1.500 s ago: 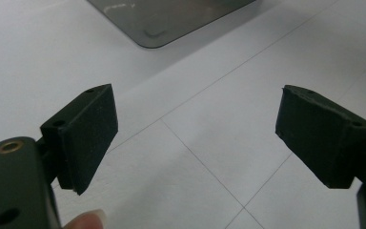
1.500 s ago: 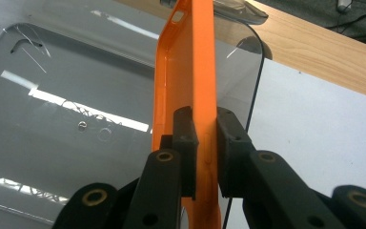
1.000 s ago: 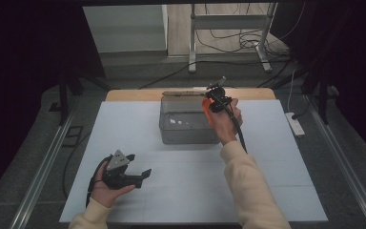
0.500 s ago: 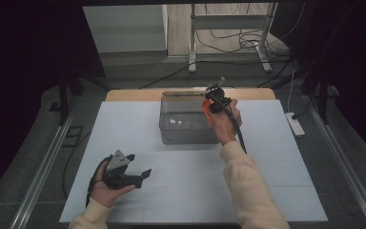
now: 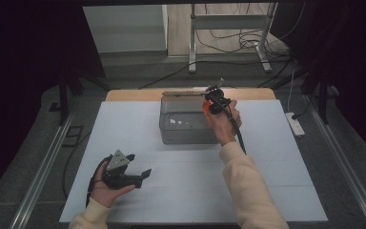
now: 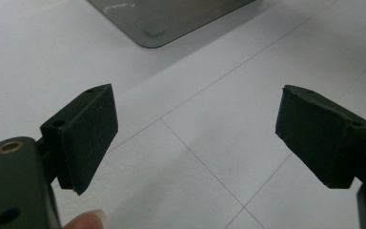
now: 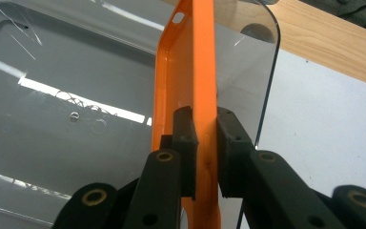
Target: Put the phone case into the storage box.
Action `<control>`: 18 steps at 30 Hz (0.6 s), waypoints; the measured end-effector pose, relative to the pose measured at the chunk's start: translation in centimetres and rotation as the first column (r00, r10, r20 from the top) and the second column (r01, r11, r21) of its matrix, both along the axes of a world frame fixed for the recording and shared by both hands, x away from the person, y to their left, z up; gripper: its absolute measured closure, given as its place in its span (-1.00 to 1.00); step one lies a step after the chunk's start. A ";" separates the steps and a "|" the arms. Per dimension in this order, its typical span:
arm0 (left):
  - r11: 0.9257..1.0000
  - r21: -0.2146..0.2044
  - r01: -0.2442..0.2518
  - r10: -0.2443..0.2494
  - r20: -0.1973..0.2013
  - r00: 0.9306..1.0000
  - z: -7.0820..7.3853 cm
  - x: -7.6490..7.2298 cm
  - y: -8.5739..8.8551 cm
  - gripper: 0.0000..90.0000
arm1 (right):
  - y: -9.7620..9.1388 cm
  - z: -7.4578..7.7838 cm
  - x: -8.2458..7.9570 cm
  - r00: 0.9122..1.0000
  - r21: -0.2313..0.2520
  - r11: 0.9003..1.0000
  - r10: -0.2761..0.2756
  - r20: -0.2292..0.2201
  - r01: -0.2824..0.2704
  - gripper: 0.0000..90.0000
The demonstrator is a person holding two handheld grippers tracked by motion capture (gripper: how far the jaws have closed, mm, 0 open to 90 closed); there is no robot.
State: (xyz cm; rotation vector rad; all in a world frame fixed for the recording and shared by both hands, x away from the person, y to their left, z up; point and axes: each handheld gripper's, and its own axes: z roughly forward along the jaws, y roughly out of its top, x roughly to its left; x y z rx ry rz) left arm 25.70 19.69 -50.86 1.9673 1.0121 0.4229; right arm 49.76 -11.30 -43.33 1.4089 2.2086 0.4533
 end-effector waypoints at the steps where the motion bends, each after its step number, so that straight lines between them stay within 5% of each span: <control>1: 1.000 0.000 0.000 0.000 0.000 1.000 0.0 0.0 0.0 -0.69 | 0.0 0.0 0.0 1.000 0.002 1.000 0.002 -0.001 -0.002 0.78; 18: 1.000 0.000 0.000 0.000 0.000 1.000 0.0 0.0 0.0 -0.69 | 0.0 -0.5 0.0 1.000 -0.006 1.000 -0.002 -0.014 0.002 0.78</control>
